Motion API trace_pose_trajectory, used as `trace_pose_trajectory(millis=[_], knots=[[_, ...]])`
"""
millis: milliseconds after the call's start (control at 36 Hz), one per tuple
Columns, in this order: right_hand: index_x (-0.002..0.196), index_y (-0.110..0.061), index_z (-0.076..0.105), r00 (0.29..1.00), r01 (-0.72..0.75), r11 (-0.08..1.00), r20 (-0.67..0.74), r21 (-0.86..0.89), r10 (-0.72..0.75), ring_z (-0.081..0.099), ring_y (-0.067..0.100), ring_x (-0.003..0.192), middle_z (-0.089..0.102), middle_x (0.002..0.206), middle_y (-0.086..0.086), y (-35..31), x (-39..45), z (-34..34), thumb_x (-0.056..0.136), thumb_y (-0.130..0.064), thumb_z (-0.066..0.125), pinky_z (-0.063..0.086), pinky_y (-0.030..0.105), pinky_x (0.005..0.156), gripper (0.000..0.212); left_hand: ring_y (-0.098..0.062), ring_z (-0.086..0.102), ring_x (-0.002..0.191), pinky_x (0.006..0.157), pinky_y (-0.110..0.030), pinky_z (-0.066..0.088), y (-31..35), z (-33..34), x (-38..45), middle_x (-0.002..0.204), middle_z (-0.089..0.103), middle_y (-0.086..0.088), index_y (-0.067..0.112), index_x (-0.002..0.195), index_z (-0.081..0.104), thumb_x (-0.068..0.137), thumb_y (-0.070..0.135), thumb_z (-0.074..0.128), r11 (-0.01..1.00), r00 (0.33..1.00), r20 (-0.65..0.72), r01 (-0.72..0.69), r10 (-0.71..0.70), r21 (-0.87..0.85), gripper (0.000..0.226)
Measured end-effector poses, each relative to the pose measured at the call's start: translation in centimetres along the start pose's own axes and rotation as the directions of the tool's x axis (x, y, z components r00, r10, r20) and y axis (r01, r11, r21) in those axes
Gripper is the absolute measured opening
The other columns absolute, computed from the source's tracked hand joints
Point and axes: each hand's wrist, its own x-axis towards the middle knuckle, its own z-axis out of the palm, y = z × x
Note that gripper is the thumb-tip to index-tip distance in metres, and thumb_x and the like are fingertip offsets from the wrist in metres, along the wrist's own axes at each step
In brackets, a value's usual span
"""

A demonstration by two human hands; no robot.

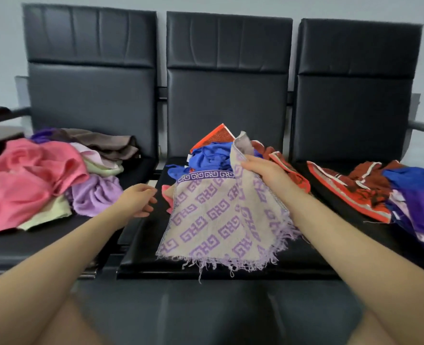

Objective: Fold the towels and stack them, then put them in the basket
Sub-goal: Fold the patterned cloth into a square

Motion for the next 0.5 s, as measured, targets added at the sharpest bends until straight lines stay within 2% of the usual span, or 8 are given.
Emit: trace_pose_trajectory(millis=[83, 139, 222, 278, 333, 417, 444, 500], knots=[[0.088, -0.023, 0.072, 0.997, -0.003, 0.999, 0.077, -0.035, 0.006, 0.064, 0.006, 0.073, 0.07, 0.084, -0.003, 1.5, 0.5, 4.3, 0.095, -0.007, 0.055, 0.051, 0.018, 0.072, 0.024, -0.017, 0.05, 0.057, 0.058, -0.024, 0.045, -0.6, -0.7, -0.6, 0.079, 0.058, -0.002, 0.016, 0.099, 0.058, 0.099, 0.02, 0.046, 1.0, 0.999, 0.039, 0.008, -0.008, 0.011, 0.013], [0.098, -0.02, 0.068, 0.991, -0.032, 0.999, 0.127, -0.023, 0.035, 0.063, 0.004, 0.07, 0.069, 0.087, 0.001, 3.0, 1.0, 7.0, 0.095, -0.004, 0.054, 0.051, 0.014, 0.067, 0.021, -0.015, 0.05, 0.054, 0.055, -0.023, 0.045, -1.0, -1.2, -0.8, 0.077, 0.058, -0.002, 0.017, 0.094, 0.06, 0.1, 0.02, 0.046, 0.999, 0.998, 0.055, 0.015, -0.017, 0.032, 0.016], [0.122, -0.01, 0.058, 0.963, -0.154, 0.988, 0.22, -0.013, 0.153, 0.06, 0.01, 0.067, 0.063, 0.081, 0.004, 5.2, 1.5, 9.8, 0.098, -0.005, 0.05, 0.049, 0.017, 0.058, 0.027, -0.014, 0.049, 0.052, 0.052, -0.022, 0.045, -1.1, -1.3, -1.0, 0.077, 0.059, -0.001, 0.017, 0.092, 0.061, 0.101, 0.02, 0.044, 0.998, 0.996, 0.08, 0.026, -0.031, 0.064, 0.02], [0.126, -0.009, 0.055, 0.95, -0.193, 0.978, 0.235, -0.081, 0.207, 0.056, 0.012, 0.068, 0.06, 0.08, 0.006, 6.2, 2.0, 10.3, 0.1, -0.009, 0.048, 0.046, 0.021, 0.059, 0.028, -0.013, 0.05, 0.055, 0.053, -0.022, 0.045, -1.1, -1.0, -1.1, 0.078, 0.06, 0.0, 0.019, 0.089, 0.062, 0.101, 0.021, 0.043, 0.995, 0.994, 0.105, 0.03, -0.039, 0.092, 0.023], [0.122, -0.009, 0.057, 0.963, -0.169, 0.98, 0.196, -0.101, 0.186, 0.055, 0.013, 0.067, 0.059, 0.081, 0.006, 6.3, 2.5, 10.0, 0.1, -0.01, 0.047, 0.046, 0.02, 0.057, 0.024, -0.012, 0.05, 0.058, 0.054, -0.021, 0.042, -1.2, -0.6, -1.1, 0.078, 0.062, 0.001, 0.02, 0.087, 0.063, 0.101, 0.023, 0.042, 0.989, 0.992, 0.125, 0.01, -0.029, 0.146, 0.026], [0.111, -0.012, 0.06, 0.989, -0.123, 0.99, 0.073, -0.075, 0.129, 0.055, 0.013, 0.065, 0.059, 0.078, 0.007, 5.5, 3.5, 8.3, 0.098, -0.006, 0.048, 0.046, 0.018, 0.053, 0.019, -0.01, 0.049, 0.058, 0.054, -0.02, 0.039, -1.4, 0.3, -0.6, 0.077, 0.064, 0.006, 0.017, 0.095, 0.066, 0.1, 0.028, 0.043, 0.971, 0.99, 0.138, -0.042, 0.009, 0.236, 0.026], [0.11, -0.012, 0.062, 0.996, -0.08, 0.989, 0.027, -0.122, 0.084, 0.056, 0.012, 0.064, 0.06, 0.078, 0.006, 5.4, 4.0, 7.4, 0.096, -0.005, 0.048, 0.046, 0.018, 0.052, 0.021, -0.01, 0.048, 0.058, 0.053, -0.02, 0.038, -1.3, 0.7, -0.4, 0.076, 0.064, 0.006, 0.016, 0.095, 0.066, 0.1, 0.029, 0.044, 0.967, 0.99, 0.138, -0.058, 0.024, 0.248, 0.026], [0.109, -0.015, 0.064, 0.996, 0.037, 0.939, -0.064, -0.342, -0.063, 0.058, 0.012, 0.068, 0.062, 0.079, 0.001, 5.7, 4.8, 5.5, 0.091, -0.007, 0.052, 0.049, 0.023, 0.059, 0.023, -0.011, 0.048, 0.058, 0.053, -0.021, 0.038, -1.1, 1.5, 0.2, 0.078, 0.063, 0.004, 0.016, 0.088, 0.065, 0.099, 0.028, 0.046, 0.967, 0.99, 0.134, -0.076, 0.044, 0.244, 0.025]])
